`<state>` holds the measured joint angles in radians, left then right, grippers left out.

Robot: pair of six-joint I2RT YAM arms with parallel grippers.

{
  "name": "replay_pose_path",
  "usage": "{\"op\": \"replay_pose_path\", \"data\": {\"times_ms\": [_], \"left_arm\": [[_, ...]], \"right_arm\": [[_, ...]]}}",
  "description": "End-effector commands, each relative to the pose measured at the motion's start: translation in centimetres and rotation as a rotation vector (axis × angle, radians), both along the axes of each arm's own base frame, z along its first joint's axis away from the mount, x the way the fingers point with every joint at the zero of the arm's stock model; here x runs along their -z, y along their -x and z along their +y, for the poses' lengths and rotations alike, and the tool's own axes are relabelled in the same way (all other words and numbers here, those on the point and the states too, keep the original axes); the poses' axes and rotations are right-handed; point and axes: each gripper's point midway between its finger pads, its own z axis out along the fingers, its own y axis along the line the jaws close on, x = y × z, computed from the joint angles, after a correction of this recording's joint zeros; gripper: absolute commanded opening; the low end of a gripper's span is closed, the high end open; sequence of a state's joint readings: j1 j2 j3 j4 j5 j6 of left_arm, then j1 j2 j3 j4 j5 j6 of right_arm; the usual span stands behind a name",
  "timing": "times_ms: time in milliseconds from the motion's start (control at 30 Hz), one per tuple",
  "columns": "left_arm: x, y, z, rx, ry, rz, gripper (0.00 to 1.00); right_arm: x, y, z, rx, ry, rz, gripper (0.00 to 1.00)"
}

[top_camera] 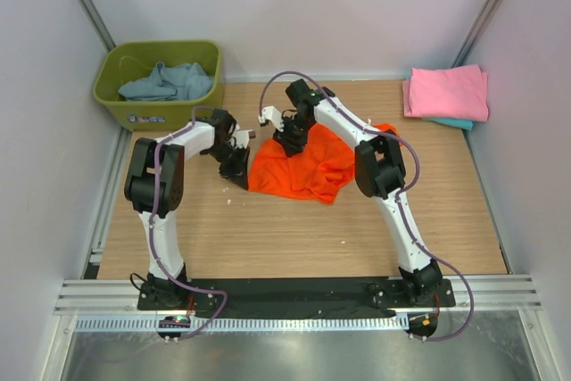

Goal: Fold and stack the t-shirts
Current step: Flatten the tshirt out

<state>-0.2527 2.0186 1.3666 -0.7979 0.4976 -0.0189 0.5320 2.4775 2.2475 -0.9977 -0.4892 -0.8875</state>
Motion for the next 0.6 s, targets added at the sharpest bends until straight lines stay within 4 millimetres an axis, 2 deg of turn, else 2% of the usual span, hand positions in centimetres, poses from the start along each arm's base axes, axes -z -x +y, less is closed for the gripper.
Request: {"op": "replay_pose_path", "data": {"times_ms": [0, 33, 133, 200, 300, 533, 567], "left_arm": [[-0.4, -0.7, -0.6, 0.009, 0.014, -0.02, 0.0], [-0.4, -0.7, -0.6, 0.009, 0.014, -0.02, 0.0], [-0.4, -0.7, -0.5, 0.01, 0.01, -0.023, 0.0], [-0.4, -0.7, -0.5, 0.01, 0.009, -0.022, 0.0], [-0.5, -0.7, -0.5, 0.01, 0.011, -0.021, 0.0], [-0.8, -1.1, -0.9, 0.012, 0.025, -0.028, 0.0], [-0.9, -1.1, -0.9, 0.012, 0.027, -0.027, 0.0]], "right_arm": [[0.6, -0.3, 0.4, -0.004, -0.008, 0.001, 0.38], [0.6, -0.2, 0.4, -0.003, -0.009, 0.004, 0.28], [0.5, -0.2, 0.5, 0.002, -0.013, 0.012, 0.15], [0.1, -0.4, 0.3, 0.006, -0.013, 0.003, 0.11], [-2.0, -1.2, -0.2, 0.015, -0.014, -0.05, 0.08], [-12.4, -3.4, -2.7, 0.086, -0.101, -0.224, 0.07], [-13.1, -3.3, -2.9, 0.092, -0.104, -0.235, 0.07]]}}
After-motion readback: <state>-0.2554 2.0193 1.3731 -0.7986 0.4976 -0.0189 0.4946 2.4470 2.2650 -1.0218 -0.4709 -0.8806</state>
